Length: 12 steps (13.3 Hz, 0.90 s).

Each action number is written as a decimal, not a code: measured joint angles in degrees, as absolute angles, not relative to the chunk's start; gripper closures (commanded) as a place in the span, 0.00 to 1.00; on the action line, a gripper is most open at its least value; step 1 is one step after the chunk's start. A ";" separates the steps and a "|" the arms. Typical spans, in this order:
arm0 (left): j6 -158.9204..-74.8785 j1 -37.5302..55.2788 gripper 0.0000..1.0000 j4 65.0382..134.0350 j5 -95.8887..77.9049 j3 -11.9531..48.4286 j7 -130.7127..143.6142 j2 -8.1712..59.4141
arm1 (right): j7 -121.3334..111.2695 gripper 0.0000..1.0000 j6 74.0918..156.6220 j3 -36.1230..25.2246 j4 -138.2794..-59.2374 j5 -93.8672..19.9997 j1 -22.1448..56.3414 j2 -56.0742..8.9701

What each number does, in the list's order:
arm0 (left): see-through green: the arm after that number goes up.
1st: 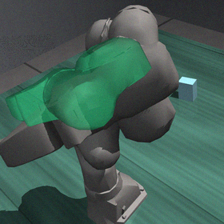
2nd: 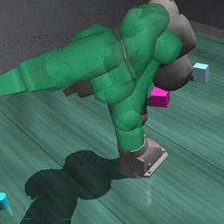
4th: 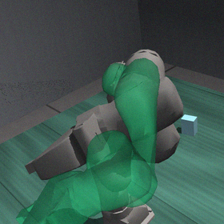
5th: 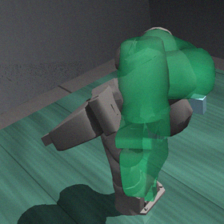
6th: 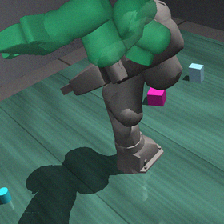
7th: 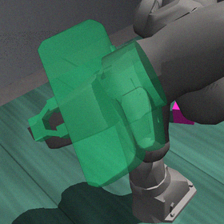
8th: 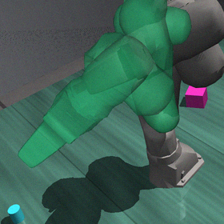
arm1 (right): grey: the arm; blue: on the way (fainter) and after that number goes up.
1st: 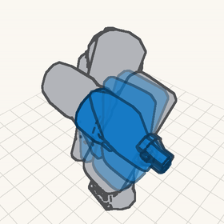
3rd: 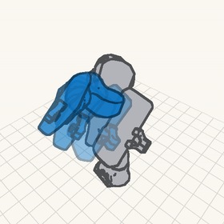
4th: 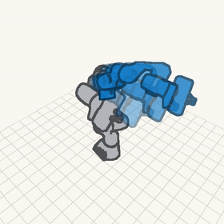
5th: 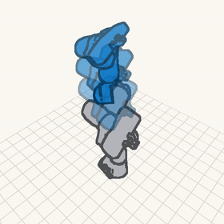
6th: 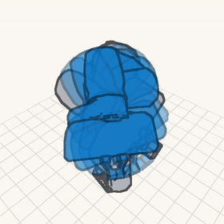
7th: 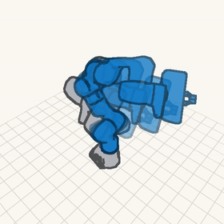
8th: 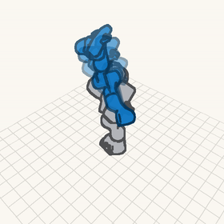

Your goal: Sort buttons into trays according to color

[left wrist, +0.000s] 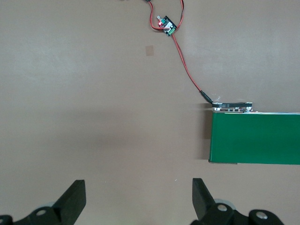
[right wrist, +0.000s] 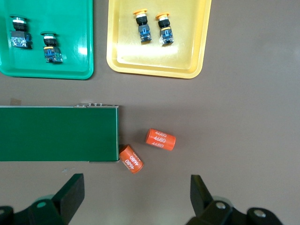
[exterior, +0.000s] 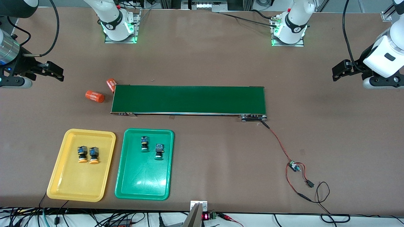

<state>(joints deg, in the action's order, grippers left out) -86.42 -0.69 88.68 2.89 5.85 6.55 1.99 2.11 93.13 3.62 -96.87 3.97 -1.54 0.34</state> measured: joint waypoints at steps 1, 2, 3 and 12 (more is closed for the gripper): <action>-86.42 -0.69 0.00 88.68 2.81 5.85 6.55 1.99 | 2.11 0.00 93.12 3.63 -96.87 3.97 -1.55 0.24; -86.42 -0.69 0.00 88.68 2.70 5.85 6.55 1.99 | 2.11 0.00 93.11 3.64 -96.87 3.97 -1.54 0.18; -86.42 -0.69 0.00 88.68 2.65 5.85 6.55 1.99 | 2.12 0.00 93.11 3.63 -96.87 3.97 -1.55 0.14; -86.42 -0.68 0.00 88.68 2.46 5.89 6.55 2.09 | 2.20 0.00 94.04 3.61 -96.84 -0.51 -2.12 -0.79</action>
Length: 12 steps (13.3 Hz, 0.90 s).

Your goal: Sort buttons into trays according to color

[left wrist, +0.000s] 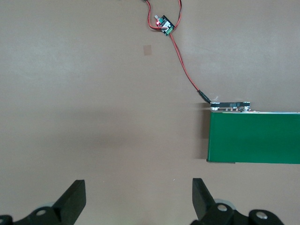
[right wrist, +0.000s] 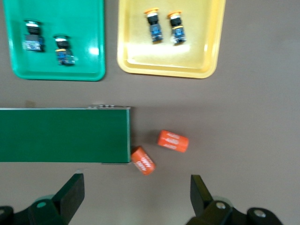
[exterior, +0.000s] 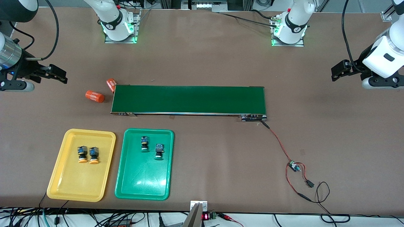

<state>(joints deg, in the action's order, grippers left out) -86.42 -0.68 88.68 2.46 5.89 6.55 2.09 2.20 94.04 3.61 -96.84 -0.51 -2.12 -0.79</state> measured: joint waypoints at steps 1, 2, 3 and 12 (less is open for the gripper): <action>-86.42 -0.68 0.00 88.68 2.45 5.90 6.55 2.09 | 2.20 0.00 94.16 3.61 -96.80 -1.08 -2.12 -0.96; -86.42 -0.67 0.00 88.68 2.44 5.91 6.55 2.09 | 2.20 0.00 94.26 3.61 -96.79 -1.37 -2.12 -1.07; -86.42 -0.67 0.00 88.68 2.39 5.91 6.55 2.09 | 2.20 0.00 94.45 3.62 -96.78 -1.55 -2.11 -1.12; -86.42 -0.84 0.00 88.67 1.00 5.81 6.55 2.16 | 2.20 0.00 95.16 3.79 -96.78 -2.51 -2.00 -1.25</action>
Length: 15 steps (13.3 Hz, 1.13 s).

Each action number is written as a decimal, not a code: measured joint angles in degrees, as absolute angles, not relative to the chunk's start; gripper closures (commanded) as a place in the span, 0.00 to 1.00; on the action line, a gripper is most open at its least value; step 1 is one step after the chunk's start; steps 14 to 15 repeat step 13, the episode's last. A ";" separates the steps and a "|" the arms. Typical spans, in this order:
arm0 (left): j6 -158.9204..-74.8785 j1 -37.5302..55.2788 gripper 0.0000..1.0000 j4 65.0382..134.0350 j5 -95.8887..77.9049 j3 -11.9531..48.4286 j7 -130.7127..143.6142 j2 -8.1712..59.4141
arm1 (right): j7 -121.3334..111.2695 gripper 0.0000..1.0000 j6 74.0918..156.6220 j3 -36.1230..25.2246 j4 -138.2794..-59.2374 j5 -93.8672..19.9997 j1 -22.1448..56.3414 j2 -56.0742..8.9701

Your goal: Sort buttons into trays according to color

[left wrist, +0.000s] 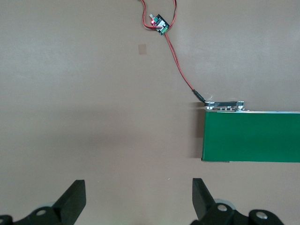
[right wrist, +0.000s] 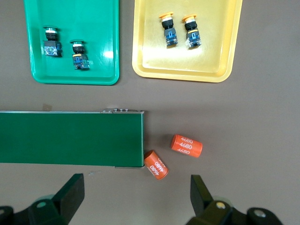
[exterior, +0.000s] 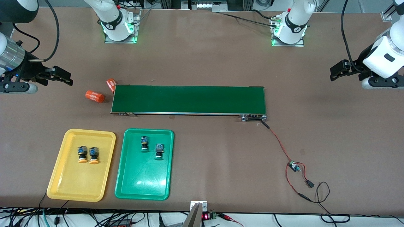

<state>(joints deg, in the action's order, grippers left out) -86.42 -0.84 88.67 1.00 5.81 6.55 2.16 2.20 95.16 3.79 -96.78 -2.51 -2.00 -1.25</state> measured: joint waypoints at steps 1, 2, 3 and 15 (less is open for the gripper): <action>-86.42 -0.84 0.00 88.67 1.00 5.81 6.55 2.17 | 2.20 0.00 95.16 3.79 -96.78 -2.51 -2.00 -1.25; -86.42 -0.84 0.00 88.67 1.00 5.80 6.55 2.17 | 2.20 0.00 95.17 3.79 -96.78 -2.51 -2.00 -1.25; -86.42 -0.84 0.00 88.67 1.00 5.79 6.55 2.17 | 2.20 0.00 95.17 3.80 -96.78 -2.51 -1.99 -1.26; -86.31 -0.83 0.00 88.67 1.00 5.81 6.55 2.17 | 2.20 0.00 95.17 4.28 -96.78 -2.55 -0.57 -1.40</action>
